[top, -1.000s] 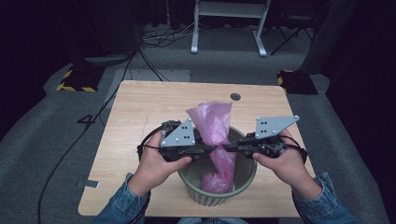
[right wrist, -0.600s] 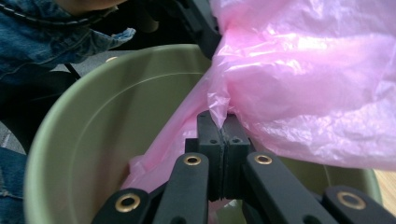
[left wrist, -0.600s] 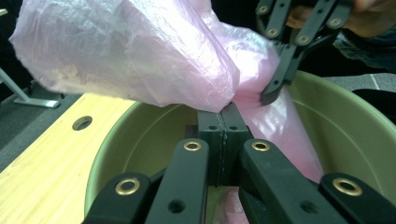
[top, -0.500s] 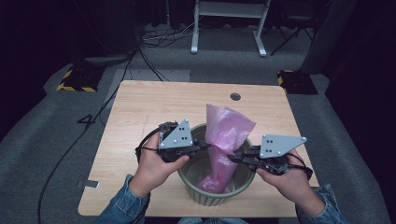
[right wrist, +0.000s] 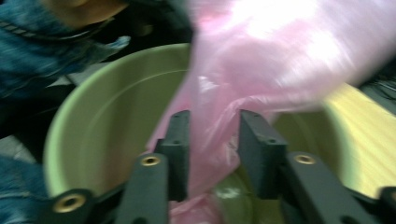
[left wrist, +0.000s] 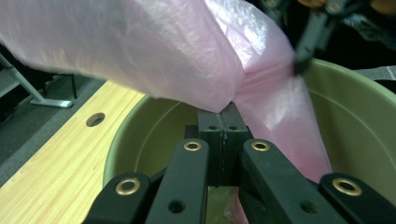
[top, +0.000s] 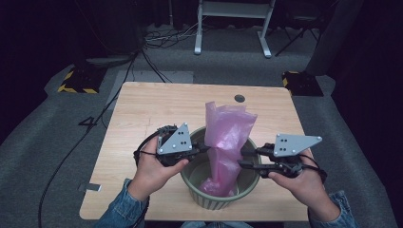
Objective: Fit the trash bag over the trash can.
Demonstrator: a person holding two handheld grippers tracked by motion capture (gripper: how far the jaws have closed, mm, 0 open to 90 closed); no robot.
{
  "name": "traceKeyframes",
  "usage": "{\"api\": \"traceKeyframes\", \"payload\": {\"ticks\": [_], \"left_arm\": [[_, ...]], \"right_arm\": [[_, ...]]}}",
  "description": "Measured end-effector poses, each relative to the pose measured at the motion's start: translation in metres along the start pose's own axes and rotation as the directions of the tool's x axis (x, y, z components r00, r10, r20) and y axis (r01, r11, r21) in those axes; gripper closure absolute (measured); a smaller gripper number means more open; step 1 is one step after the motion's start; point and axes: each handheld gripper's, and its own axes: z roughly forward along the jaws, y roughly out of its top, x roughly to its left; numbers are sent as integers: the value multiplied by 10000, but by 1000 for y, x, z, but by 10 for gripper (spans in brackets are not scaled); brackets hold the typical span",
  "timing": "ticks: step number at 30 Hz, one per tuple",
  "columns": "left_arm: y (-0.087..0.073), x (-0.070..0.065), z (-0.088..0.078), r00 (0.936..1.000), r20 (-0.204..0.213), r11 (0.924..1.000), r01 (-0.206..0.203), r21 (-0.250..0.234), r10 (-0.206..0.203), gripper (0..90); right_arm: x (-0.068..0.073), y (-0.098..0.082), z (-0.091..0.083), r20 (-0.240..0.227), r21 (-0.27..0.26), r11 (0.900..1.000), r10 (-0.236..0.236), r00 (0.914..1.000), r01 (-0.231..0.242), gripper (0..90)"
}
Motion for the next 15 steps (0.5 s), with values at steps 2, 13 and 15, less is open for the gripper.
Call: {"api": "traceKeyframes", "payload": {"ticks": [2, 13, 15], "left_arm": [[0, 0, 0, 10000, 62, 10000, -18, 7, 18, 900], [2, -5, 10, 9976, 590, 9992, -366, 164, 356, 900], [1, -5, 10, 9979, 549, 9993, -345, 154, 336, 900]], "right_arm": [[-7, -1, -3, 374, -41, 9996, 278, 9989, -277, 531], [-27, 9, -1, 266, -627, 9951, 777, 9966, -759, 367], [-25, 12, 0, -256, -539, 9975, 445, 9987, -458, 662]]}}
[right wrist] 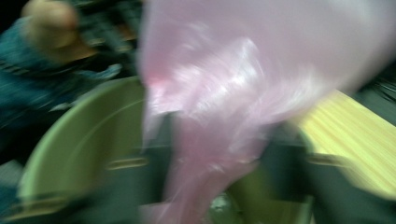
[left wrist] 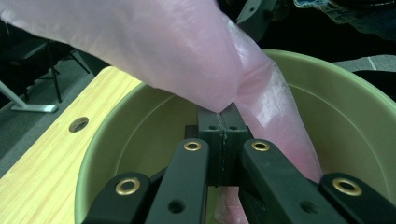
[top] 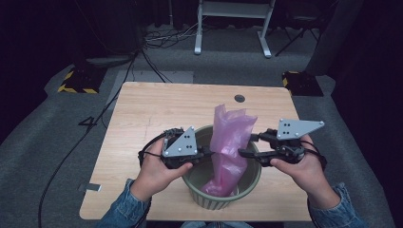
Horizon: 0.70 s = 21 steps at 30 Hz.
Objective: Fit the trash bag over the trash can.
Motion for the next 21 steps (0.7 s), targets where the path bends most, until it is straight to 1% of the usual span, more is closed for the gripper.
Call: {"api": "traceKeyframes", "payload": {"ticks": [1, 2, 3, 4, 8, 9, 12, 13, 15, 17, 18, 19, 21], "left_arm": [[0, 0, -1, 10000, -40, 10000, 16, 13, -16, 900], [-3, 2, -3, 9999, -127, 10000, 87, 0, -87, 900], [-4, 2, -4, 9997, -188, 9999, 169, -22, -169, 900], [-5, 3, -5, 9994, -278, 9998, 190, -15, -191, 900], [-10, 6, -9, 9981, -496, 9993, 358, -50, -360, 900], [-11, 6, -10, 9979, -458, 9990, 445, -94, -449, 900], [-12, 5, -8, 9975, -582, 9992, 395, -3, -394, 900], [-13, 6, -8, 9967, -733, 9993, 355, 75, -349, 900], [-15, 7, -8, 9950, -916, 9991, 404, 150, -388, 900], [-17, 9, -10, 9933, -1068, 9987, 467, 178, -446, 900], [-18, 10, -11, 9932, -1057, 9986, 504, 172, -483, 900], [-19, 10, -11, 9931, -1046, 9984, 548, 154, -529, 900], [-21, 10, -12, 9931, -1076, 9986, 498, 185, -475, 900]], "right_arm": [[3, 0, 0, -225, -24, 9999, -158, 9996, 158, 782], [8, 0, 0, -300, 147, 9980, -602, 9977, 607, 889], [11, 0, -1, -232, 216, 9966, -785, 9966, 790, 896], [13, -1, -1, -227, 267, 9962, -825, 9963, 831, 897], [16, -6, -5, -239, 291, 9962, -813, 9964, 820, 898], [19, -8, -7, -264, 264, 9959, -856, 9960, 863, 900], [24, -10, -8, -311, 348, 9946, -963, 9949, 974, 900], [25, -10, -8, -344, 337, 9944, -987, 9945, 999, 900], [28, -11, -9, -375, 344, 9937, -1055, 9937, 1068, 899], [29, -12, -10, -469, 312, 9935, -1079, 9931, 1094, 876], [30, -12, -12, -498, 317, 9938, -1049, 9932, 1065, 869], [29, -13, -13, -445, 317, 9940, -1030, 9937, 1044, 867], [27, -14, -17, -256, 310, 9957, -870, 9959, 877, 851]]}}
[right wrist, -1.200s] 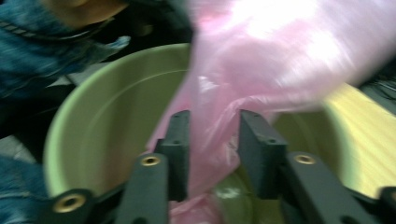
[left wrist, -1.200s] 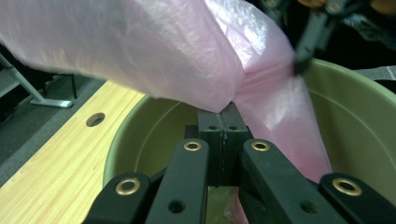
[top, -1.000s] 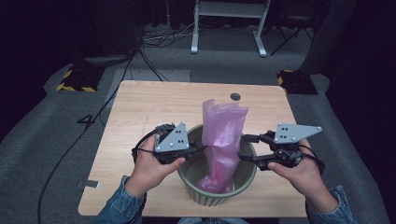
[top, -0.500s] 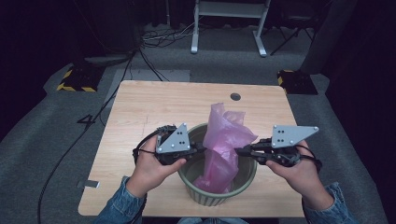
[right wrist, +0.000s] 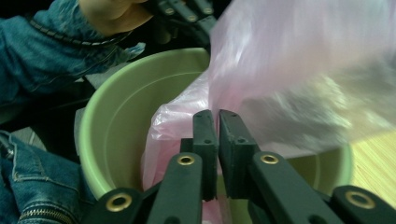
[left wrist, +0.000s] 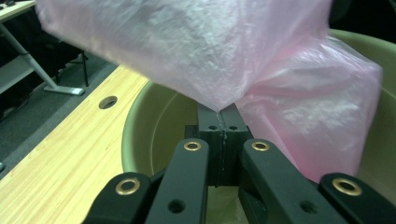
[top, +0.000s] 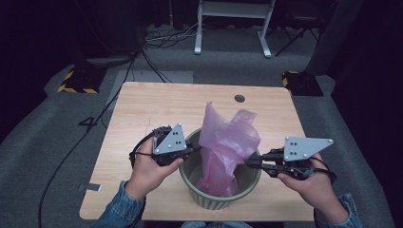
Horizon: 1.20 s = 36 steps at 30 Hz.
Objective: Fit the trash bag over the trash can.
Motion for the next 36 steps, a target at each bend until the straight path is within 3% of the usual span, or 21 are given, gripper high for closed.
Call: {"api": "traceKeyframes", "payload": {"ticks": [2, 3, 8, 10, 14, 19, 23, 24, 25, 27, 28, 32, 34, 36], "left_arm": [[-1, -1, 0, 10000, 35, 10000, 8, -16, -8, 900], [-1, -1, -1, 9999, 102, 10000, -76, -27, 77, 900], [0, -7, 0, 9983, 426, 9992, -388, -71, 391, 900], [1, -9, 0, 9973, 491, 9985, -547, -32, 548, 900], [3, -12, 3, 9957, 625, 9977, -680, -22, 680, 900], [5, -17, 6, 9920, 897, 9959, -899, 31, 893, 900], [4, -18, 6, 9899, 999, 9948, -1019, 46, 1009, 900], [3, -19, 6, 9895, 1059, 9949, -1002, 82, 988, 900], [3, -19, 6, 9895, 1059, 9949, -1002, 82, 988, 900], [1, -19, 6, 9884, 1134, 9946, -1033, 97, 1015, 900], [0, -19, 6, 9880, 1179, 9949, -1008, 63, 993, 900], [-6, -18, 3, 9886, 1278, 9968, -792, -45, 792, 896], [-7, -18, 2, 9889, 1265, 9970, -777, -28, 774, 854], [-7, -18, -2, 9913, 1150, 9975, -607, -353, 644, 723]], "right_arm": [[-2, -1, -2, 43, -66, 9999, 135, 9999, -134, 831], [-6, -3, -7, 162, -220, 9988, 446, 9989, -442, 777], [-14, -5, -14, 674, -346, 9972, 690, 9953, -667, 670], [-22, -5, -16, 887, -434, 9942, 1021, 9908, -985, 554], [-25, -3, -14, 739, -566, 9914, 1217, 9898, -1177, 499], [-23, 8, -10, 568, -843, 9900, 1179, 9914, -1129, 535], [-24, 16, -11, 787, -1032, 9887, 1173, 9900, -1089, 556], [-24, 20, -14, 1014, -1091, 9895, 1063, 9892, -951, 646], [-24, 20, -14, 1014, -1091, 9895, 1063, 9892, -951, 646], [-24, 25, -17, 1443, -969, 9925, 878, 9856, -742, 832], [-23, 26, -17, 1515, -955, 9936, 751, 9856, -610, 871], [-21, 23, -18, 1703, -991, 9944, 543, 9839, -377, 900], [-20, 20, -17, 1775, -949, 9953, 370, 9834, -204, 900], [-18, 21, -18, 1873, -910, 9959, 149, 9822, 23, 900]]}}
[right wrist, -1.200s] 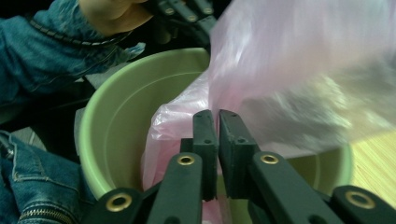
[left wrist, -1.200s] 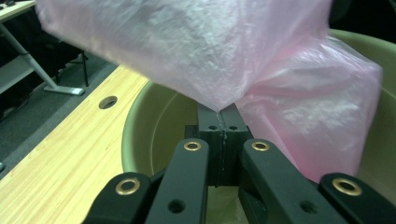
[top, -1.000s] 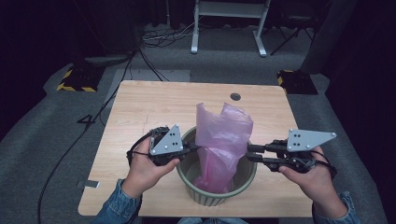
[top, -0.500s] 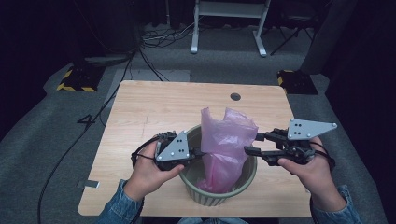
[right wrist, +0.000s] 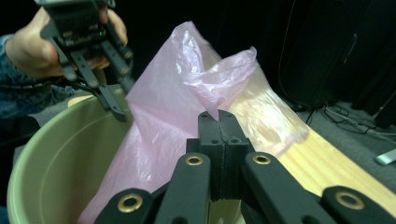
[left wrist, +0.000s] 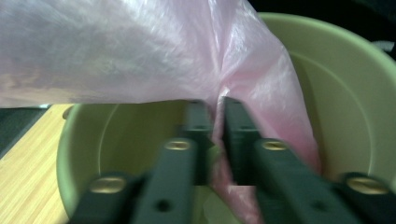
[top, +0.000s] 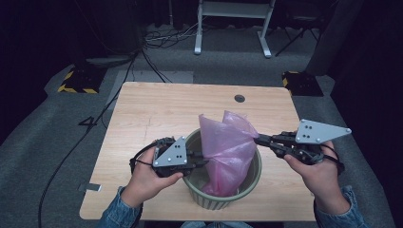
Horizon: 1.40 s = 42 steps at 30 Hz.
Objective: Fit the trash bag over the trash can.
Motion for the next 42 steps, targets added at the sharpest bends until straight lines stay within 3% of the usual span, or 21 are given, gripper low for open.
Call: {"api": "traceKeyframes", "payload": {"ticks": [4, 15, 23, 27, 35, 42], "left_arm": [[7, 3, -9, 9989, -463, 9987, 28, -512, -51, 508], [41, 13, -29, 9927, -1203, 9912, -255, -1302, 98, 392], [51, 17, -20, 9957, -916, 9871, -253, -1579, 109, 354], [61, 18, -14, 9954, -874, 9856, -519, -1607, 381, 334], [76, 17, 7, 9968, -198, 9857, -801, -1480, 781, 346], [73, 17, 27, 9947, 697, 9943, -698, -807, 754, 401]], "right_arm": [[5, 2, -1, -42, 71, 9993, -363, 9993, 364, 900], [6, 1, 4, -382, 128, 9994, -328, 9987, 333, 900], [9, 0, 10, -814, 239, 9993, -259, 9963, 279, 900], [11, -1, 16, -1079, 332, 9991, -215, 9939, 252, 900], [13, -1, 24, -1307, 353, 9991, -170, 9913, 218, 897], [13, 0, 24, -1316, 277, 9994, -172, 9912, 210, 894]]}}
